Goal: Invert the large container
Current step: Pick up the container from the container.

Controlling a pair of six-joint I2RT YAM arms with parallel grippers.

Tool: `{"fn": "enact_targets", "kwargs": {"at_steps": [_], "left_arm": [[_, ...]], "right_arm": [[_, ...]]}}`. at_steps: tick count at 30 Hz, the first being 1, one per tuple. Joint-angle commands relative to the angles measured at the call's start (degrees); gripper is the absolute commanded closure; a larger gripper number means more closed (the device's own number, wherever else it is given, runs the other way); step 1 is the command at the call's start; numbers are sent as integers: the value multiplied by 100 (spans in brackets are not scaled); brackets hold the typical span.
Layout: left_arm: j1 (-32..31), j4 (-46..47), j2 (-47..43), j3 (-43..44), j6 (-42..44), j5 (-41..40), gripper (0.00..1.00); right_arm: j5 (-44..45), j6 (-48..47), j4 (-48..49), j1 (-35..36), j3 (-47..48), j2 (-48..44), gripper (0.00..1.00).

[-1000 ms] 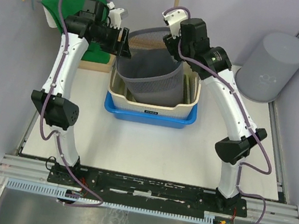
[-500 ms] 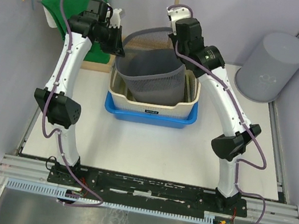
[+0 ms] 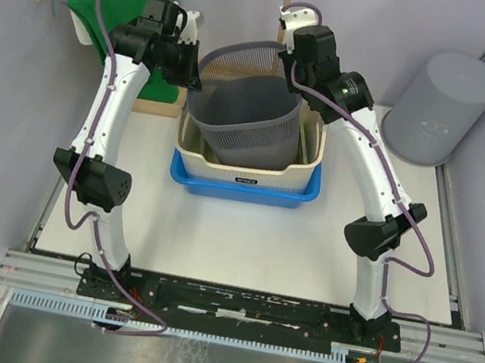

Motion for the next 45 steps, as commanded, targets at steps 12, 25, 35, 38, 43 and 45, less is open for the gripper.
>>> {"fn": "enact_targets", "kwargs": {"at_steps": [12,25,35,38,43,45], "left_arm": [[-506,1895,-1936,28,831,-124,97],[-901,2326,-1992,394,798,-790,97],[-934,2309,-2751,-81,771,141,97],[-930,2331,-3023,-575,842,445,97],[-930,2131,-3273,-538,1061,871,97],[-929,2101,-3331,-480,1069,850,97]], "right_arm": [[-1890,-824,1120,96,-371,-1769,100],[-1778,-934,1325,96,-407,-2203,100],[-2887,-132,934,131,-267,-2271,100],[-3267,-331,777,135,-547,-2370,99],[-3797,-692,410,133,-902,-2631,99],[-3939,-792,275,131,-950,-2717,99]]}}
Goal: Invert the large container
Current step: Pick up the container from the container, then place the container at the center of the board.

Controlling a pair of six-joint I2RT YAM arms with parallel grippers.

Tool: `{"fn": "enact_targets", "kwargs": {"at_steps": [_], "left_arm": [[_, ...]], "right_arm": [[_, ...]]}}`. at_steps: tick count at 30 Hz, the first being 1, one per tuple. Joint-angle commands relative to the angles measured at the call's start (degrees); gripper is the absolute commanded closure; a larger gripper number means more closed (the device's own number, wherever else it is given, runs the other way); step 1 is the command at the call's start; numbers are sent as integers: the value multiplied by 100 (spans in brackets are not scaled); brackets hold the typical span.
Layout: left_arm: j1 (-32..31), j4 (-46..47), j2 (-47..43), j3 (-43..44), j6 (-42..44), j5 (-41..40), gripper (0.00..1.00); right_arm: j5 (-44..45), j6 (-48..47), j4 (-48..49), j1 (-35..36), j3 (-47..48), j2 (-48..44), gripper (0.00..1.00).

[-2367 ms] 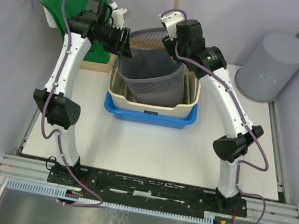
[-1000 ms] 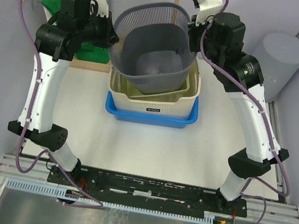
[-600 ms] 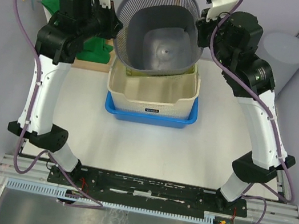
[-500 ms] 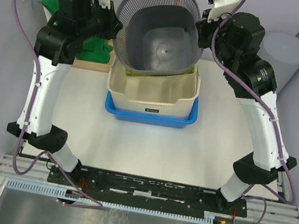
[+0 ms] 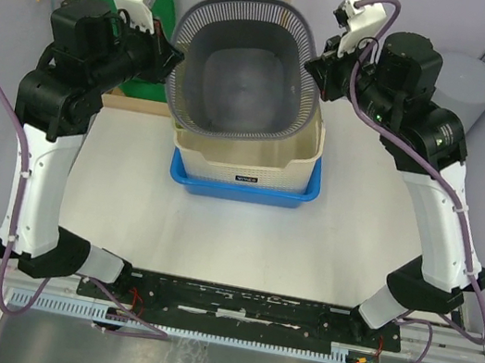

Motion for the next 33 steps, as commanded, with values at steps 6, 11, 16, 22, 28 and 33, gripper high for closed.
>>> {"fn": "enact_targets", "kwargs": {"at_steps": [6,11,16,22,28,33], "left_arm": [[-143,780,-393,69,1186,1553,97],[-131,824,-402,-49,1201,1445,97],[-139,863,-477,-213,1230,1283,97],[-134,917,-539,-282,1257,1063,97],[-138,926,-545,-292,1265,1016,97],[-139,941,-612,-306,1321,974,97]], "right_arm": [[-2271,-1225,-567,133,-26,-552,51],[-2367,-1083,-542,140,313,-589,19],[-2440,-1023,-611,124,753,-569,14],[-1477,-1251,-530,80,1092,-526,7],[1263,-1400,424,-236,878,-550,7],[1299,-1136,1203,-1163,-1312,-928,4]]}}
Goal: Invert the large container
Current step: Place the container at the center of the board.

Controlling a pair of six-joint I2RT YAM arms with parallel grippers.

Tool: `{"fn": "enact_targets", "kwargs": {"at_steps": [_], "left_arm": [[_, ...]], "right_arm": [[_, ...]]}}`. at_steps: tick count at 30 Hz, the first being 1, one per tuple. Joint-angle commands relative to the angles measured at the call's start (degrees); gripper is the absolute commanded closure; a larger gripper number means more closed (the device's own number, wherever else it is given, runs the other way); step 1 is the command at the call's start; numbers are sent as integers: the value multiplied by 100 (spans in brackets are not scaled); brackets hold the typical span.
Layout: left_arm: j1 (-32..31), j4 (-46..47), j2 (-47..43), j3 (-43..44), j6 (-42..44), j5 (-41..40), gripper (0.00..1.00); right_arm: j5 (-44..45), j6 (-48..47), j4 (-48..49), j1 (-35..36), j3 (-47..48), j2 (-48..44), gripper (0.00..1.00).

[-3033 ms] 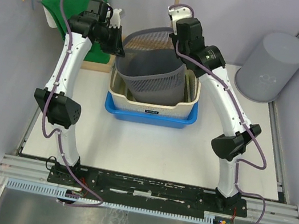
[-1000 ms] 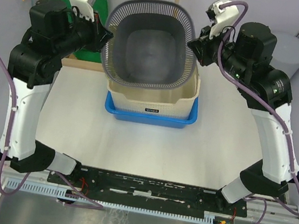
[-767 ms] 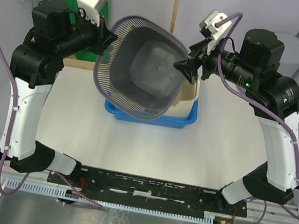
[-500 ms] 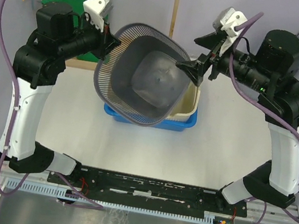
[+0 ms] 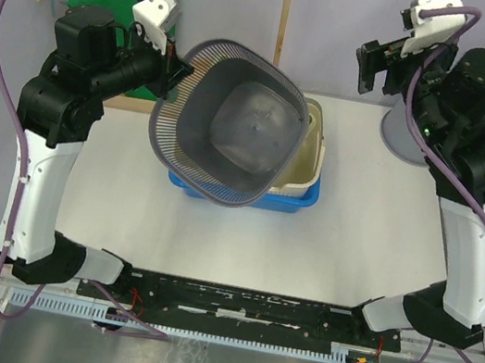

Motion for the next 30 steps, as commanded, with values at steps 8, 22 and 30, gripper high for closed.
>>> {"fn": "enact_targets", "kwargs": {"at_steps": [8,22,30], "left_arm": [[-18,857,-479,-7,166,5,97],[-20,1007,-569,-208,173,-26,97],[-23,1026,-546,-219,158,-11,97]], "right_arm": [[-1743,1440,931,-2134,-2801,214,4],[-3403,1601,1073,-2061,-3585,-39,4],[-4120,1711,647,-1989,-3366,-12,4]]}}
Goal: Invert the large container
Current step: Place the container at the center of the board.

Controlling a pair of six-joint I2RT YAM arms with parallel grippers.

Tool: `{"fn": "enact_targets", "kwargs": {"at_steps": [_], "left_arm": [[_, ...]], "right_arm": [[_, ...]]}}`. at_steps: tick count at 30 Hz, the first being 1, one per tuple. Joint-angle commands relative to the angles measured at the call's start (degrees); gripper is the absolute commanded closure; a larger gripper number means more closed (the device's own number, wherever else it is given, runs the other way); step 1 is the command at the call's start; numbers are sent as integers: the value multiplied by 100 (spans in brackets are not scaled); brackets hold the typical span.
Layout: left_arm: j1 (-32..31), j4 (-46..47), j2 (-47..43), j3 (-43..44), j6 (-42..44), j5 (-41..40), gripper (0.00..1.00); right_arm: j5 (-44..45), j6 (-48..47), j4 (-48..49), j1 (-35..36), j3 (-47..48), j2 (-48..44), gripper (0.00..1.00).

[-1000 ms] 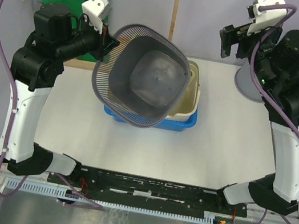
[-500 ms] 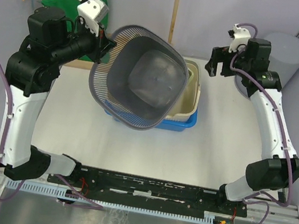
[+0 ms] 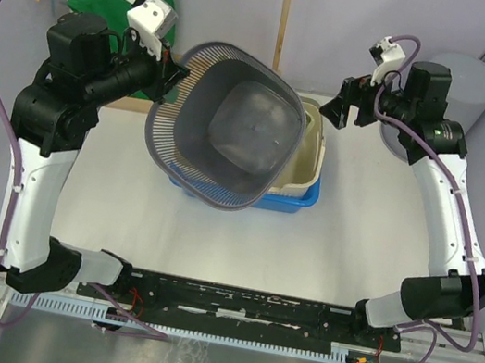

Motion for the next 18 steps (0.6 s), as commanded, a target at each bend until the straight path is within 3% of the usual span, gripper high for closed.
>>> {"fn": "enact_targets", "kwargs": {"at_steps": [1,8,18], "left_arm": [[-21,886,-254,107,55,75,97],[-22,859,-297,118,79,62,97],[-20,750,-419,281,183,64,97]], "right_arm": [[-432,47,-84,111,281,-57,4],[215,-366,-208,674,98,240,4],[1960,-1060,-374,1452,269,786,5]]}}
